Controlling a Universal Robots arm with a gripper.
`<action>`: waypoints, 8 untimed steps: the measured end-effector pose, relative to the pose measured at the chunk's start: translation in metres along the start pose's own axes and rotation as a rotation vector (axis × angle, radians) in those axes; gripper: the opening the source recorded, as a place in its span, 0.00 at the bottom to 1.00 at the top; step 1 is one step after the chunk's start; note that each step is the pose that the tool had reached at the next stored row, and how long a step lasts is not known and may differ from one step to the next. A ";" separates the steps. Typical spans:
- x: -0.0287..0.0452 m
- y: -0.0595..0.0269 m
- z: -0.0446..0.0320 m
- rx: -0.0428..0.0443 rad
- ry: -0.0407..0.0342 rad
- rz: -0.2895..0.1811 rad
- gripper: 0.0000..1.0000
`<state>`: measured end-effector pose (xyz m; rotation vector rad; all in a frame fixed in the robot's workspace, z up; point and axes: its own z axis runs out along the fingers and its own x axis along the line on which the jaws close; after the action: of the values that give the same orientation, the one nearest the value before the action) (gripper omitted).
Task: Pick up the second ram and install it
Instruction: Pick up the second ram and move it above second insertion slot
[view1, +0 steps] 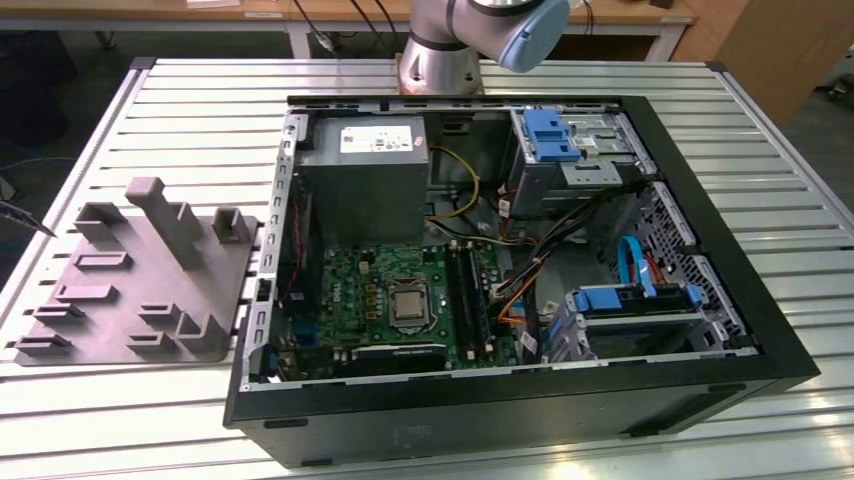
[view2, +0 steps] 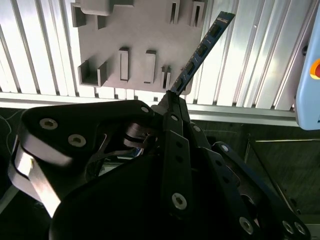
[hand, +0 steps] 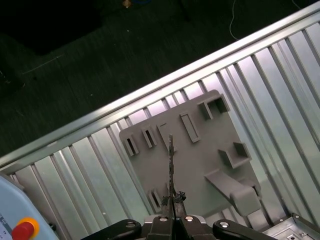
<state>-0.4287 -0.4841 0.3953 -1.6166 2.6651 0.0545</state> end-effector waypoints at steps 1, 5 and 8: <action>-0.0003 -0.0007 0.0000 0.0000 0.0000 0.000 0.11; -0.0016 -0.0030 0.0000 0.0000 0.0000 -0.001 0.11; -0.0027 -0.0051 0.0000 0.0000 0.0000 -0.002 0.11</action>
<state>-0.4230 -0.4841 0.3953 -1.6196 2.6633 0.0545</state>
